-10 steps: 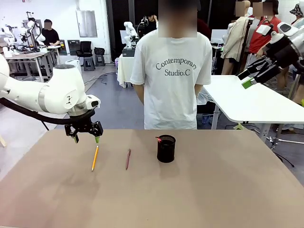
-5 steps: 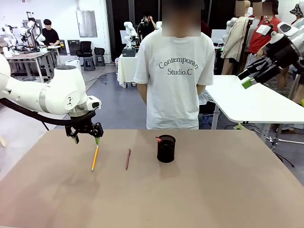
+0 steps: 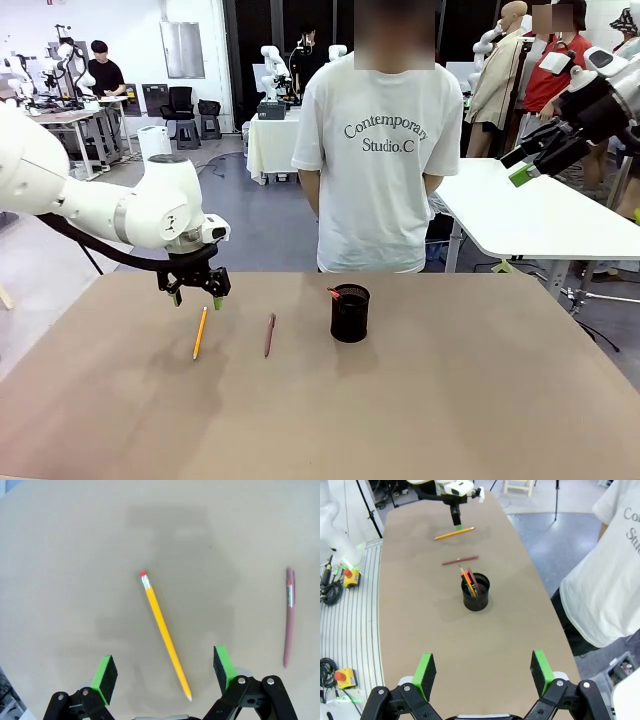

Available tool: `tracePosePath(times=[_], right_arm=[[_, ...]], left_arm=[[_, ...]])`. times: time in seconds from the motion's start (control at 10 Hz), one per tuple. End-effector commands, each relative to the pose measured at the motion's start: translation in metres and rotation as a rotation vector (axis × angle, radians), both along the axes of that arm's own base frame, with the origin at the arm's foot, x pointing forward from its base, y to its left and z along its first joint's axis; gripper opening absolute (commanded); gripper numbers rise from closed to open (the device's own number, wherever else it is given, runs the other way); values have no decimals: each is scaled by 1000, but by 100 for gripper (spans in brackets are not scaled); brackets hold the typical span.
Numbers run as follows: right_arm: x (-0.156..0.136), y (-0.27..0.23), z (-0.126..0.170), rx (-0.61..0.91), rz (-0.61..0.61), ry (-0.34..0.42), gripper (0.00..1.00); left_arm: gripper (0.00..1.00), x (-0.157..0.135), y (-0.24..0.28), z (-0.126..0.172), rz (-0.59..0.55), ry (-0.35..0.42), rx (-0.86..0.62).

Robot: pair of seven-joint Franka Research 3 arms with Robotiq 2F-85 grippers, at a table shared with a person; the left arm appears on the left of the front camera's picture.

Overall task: Place the pens into the pen holder.
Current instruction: Pick up a writing instrument from the table and place it into the Pen holder.

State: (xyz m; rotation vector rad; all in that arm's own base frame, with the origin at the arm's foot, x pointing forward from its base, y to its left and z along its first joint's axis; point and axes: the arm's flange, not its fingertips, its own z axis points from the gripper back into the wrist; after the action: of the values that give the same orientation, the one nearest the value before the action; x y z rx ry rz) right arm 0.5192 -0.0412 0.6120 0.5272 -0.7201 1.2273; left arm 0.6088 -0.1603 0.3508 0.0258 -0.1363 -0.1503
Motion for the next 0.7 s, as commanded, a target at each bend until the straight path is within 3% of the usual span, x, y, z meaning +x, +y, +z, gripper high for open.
tracePosePath(times=[0.0,0.3,0.6], right_arm=[[0,0,1,1,-5,2,100],[0,0,1,1,-5,2,100],[0,0,1,1,-5,2,100]], left_arm=[[100,16,-6,-3,-13,19,23],[100,28,-6,-22,19,44,15],[100,37,1,-24,76,-9,1]])
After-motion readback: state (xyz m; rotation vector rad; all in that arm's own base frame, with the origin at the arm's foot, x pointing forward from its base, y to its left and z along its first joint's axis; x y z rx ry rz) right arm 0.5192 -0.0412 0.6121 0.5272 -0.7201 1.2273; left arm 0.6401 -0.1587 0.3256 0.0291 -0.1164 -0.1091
